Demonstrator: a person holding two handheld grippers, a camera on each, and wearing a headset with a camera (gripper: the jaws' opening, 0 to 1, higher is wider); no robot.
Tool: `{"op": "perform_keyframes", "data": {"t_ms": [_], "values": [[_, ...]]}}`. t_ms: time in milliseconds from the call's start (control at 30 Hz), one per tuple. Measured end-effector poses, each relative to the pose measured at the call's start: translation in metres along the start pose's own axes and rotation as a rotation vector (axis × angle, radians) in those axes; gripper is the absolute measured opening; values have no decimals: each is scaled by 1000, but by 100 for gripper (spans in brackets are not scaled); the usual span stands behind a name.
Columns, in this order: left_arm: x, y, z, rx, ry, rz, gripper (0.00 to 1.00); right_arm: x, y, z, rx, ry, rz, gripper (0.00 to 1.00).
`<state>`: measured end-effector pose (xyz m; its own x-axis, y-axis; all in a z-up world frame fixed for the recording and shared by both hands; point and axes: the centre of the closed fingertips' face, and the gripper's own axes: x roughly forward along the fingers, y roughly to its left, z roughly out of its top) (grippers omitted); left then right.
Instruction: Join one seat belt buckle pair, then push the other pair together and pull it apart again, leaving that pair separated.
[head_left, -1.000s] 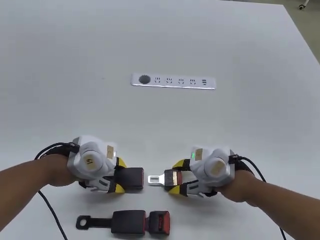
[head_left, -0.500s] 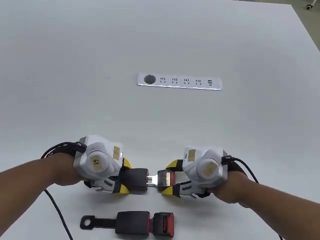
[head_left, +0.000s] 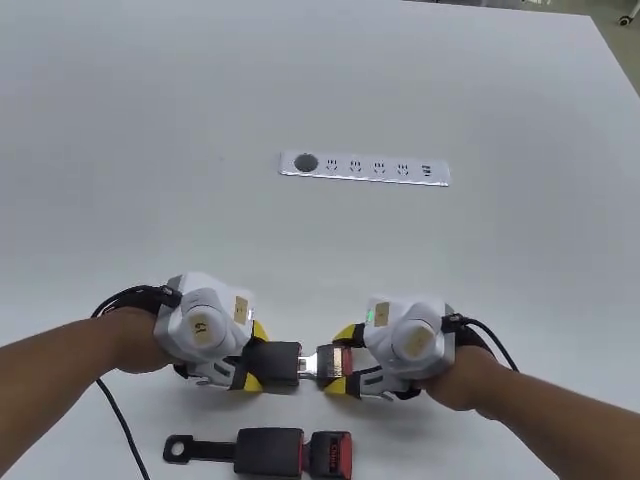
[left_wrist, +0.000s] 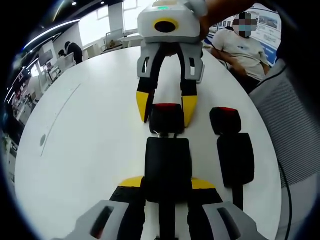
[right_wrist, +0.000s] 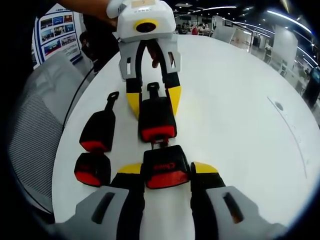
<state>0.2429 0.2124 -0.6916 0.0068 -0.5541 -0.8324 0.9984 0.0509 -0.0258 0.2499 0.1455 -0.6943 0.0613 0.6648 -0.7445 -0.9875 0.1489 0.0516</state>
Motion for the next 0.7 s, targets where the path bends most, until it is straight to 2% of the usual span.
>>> {"op": "perform_keyframes", "data": {"t_ms": [100, 400, 700], "values": [[0, 0, -1, -4, 5, 0, 32, 6, 4, 10, -10, -13, -7, 33], [1, 0, 0, -11, 1, 5, 32, 6, 3, 9, -4, 4, -23, 33], [2, 1, 0, -21, 0, 6, 32, 6, 2, 9, -15, 14, -14, 33]]}}
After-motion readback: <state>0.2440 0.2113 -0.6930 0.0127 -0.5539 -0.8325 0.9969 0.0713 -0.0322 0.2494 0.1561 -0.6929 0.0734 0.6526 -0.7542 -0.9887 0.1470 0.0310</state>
